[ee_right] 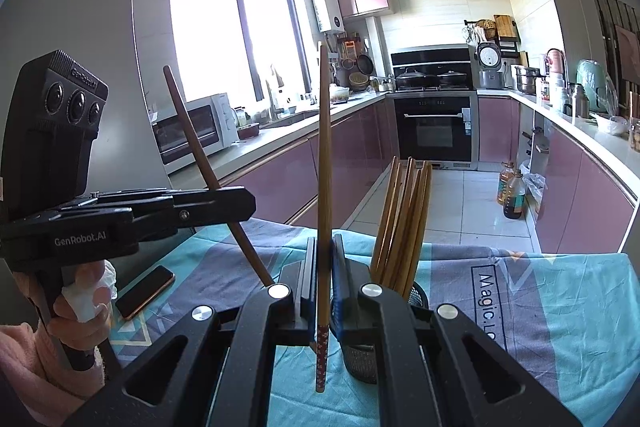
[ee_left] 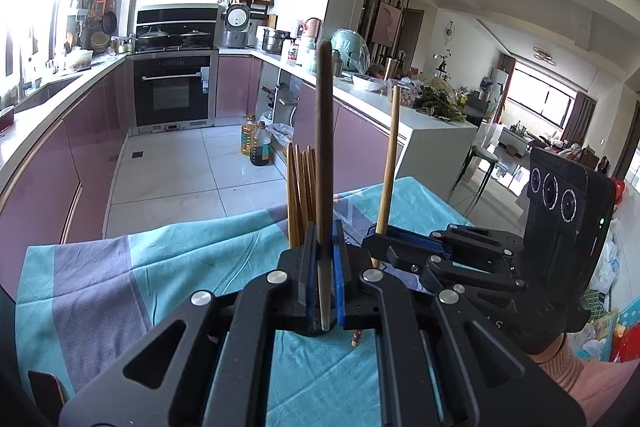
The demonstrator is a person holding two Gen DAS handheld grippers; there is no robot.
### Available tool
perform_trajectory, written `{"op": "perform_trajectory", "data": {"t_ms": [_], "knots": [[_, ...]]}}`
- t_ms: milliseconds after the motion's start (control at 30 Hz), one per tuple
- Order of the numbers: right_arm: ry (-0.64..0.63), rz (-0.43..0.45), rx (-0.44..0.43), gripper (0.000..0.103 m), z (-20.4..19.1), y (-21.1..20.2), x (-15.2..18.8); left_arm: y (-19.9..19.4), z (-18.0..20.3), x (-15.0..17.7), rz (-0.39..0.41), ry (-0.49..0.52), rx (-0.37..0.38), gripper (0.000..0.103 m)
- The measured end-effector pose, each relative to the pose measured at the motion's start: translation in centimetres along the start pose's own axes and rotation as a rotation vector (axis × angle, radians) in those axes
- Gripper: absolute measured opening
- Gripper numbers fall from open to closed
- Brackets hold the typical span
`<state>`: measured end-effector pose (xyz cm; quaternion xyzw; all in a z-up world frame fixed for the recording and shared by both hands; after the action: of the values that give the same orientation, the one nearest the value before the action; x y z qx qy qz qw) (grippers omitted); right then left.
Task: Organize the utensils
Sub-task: 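Bring both held chopsticks over the mesh cup rim, then lower the chopsticks into the cup among the others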
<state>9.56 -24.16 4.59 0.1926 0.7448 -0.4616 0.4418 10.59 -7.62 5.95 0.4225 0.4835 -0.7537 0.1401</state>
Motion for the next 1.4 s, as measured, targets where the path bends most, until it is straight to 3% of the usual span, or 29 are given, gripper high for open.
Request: {"op": "perform_trajectory", "data": {"t_ms": [533,1400], "knots": [[-0.004,0.035,0.013,0.006,0.3,-0.2,-0.9,-1.8,0.6,-0.6,0.047,0.012,-0.008,0.007],[0.021,0.057,0.058,0.006,0.7,1.2,-2.2,0.7,0.1,-3.0,0.033,-0.011,-0.021,0.007]]}}
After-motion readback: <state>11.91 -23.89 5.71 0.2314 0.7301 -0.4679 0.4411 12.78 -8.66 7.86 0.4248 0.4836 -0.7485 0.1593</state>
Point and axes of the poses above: each gripper's, at about its wrist camera, not at the fingertips, and y roughly the way its jaws point, z to its right, x to its underside, the point moved 3 cm from there along y, roughly the way its jaws point, and after that the axes turned 9 degrees about -z, right-handed, at the moved point
